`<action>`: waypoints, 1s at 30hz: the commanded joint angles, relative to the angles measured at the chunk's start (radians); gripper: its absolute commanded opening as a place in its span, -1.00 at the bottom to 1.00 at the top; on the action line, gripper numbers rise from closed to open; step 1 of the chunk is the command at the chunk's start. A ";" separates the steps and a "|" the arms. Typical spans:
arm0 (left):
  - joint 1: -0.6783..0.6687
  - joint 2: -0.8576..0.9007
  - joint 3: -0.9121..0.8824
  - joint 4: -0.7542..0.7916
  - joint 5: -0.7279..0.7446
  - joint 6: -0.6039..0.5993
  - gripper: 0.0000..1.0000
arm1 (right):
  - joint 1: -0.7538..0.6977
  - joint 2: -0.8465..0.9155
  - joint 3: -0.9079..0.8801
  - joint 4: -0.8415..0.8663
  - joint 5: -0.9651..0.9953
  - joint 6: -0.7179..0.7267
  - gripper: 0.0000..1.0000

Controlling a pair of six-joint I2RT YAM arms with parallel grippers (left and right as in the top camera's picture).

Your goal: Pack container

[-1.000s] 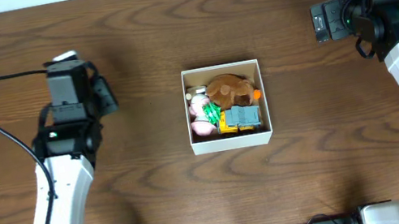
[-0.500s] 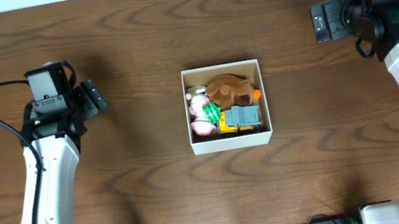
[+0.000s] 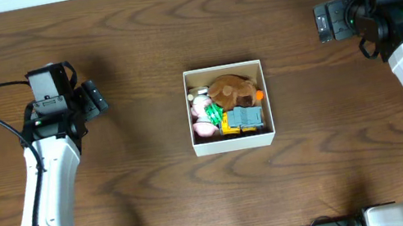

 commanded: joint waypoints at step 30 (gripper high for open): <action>0.002 0.005 0.010 -0.003 -0.011 0.010 0.96 | 0.014 -0.433 0.005 0.209 -0.271 0.011 0.99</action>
